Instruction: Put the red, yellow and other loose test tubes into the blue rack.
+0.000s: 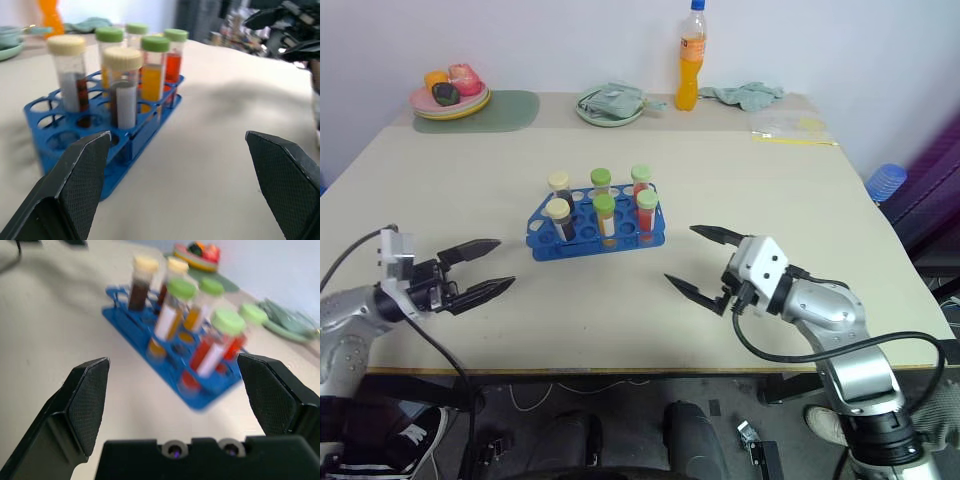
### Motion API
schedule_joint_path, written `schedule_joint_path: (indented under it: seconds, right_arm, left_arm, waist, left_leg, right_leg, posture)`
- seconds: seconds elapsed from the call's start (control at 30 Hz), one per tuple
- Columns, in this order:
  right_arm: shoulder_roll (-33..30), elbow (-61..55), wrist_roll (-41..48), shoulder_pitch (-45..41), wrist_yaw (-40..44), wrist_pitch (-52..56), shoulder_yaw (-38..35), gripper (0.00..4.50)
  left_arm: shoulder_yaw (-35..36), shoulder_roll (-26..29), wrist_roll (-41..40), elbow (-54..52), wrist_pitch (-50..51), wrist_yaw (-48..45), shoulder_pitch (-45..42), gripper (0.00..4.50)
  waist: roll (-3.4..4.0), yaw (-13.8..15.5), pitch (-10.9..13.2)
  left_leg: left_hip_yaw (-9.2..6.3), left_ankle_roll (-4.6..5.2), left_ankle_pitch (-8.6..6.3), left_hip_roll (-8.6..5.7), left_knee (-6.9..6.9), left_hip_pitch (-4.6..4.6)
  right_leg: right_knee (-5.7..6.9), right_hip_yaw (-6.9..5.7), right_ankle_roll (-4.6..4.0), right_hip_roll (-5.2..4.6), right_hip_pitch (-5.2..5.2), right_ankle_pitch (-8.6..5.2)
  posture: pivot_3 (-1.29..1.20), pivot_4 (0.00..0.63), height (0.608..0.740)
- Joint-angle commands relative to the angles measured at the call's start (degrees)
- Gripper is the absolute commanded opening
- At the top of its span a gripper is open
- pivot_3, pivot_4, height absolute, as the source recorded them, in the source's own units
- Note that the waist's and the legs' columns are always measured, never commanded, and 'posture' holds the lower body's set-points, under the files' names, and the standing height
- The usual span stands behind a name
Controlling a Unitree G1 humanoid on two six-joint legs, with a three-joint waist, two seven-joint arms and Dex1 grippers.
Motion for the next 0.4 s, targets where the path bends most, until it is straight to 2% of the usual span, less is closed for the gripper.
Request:
schedule_joint_path:
  seconds: [0.03,0.13,0.4]
  right_arm:
    - [-2.64,1.39,-1.49,1.12,0.82,-3.27,-3.21,4.5]
    - [-3.95,3.21,-1.77,-0.43,0.51,-3.34,-4.22,4.5]
    - [-5.79,2.25,-0.43,-0.26,1.15,-1.17,-6.61,4.5]
  left_arm:
    - [-0.18,0.5,0.87,-0.65,0.07,-1.6,-1.92,4.45]
    - [-0.75,0.34,1.94,1.48,-0.15,-3.2,-3.35,4.45]
    - [-4.53,-6.33,4.58,-2.65,-1.18,-0.54,-2.27,4.45]
  waist:
    - [0.0,-0.02,0.0]
    - [0.01,-0.22,0.01]
    - [0.04,0.0,0.03]
  left_leg:
    - [0.0,0.0,0.0,0.0,0.0,0.0]
    - [0.02,0.0,0.0,0.0,0.0,0.0]
    - [0.03,0.01,0.0,0.01,-0.02,-0.03]
  right_leg:
    - [0.0,0.0,0.0,0.0,0.0,0.0]
    - [0.0,0.01,0.0,0.03,-0.01,0.0]
    - [-0.01,0.06,-0.02,0.06,-0.04,-0.01]
  posture:
    - [0.0,0.15,0.74]
    - [0.0,0.15,0.74]
    - [0.0,0.15,0.74]
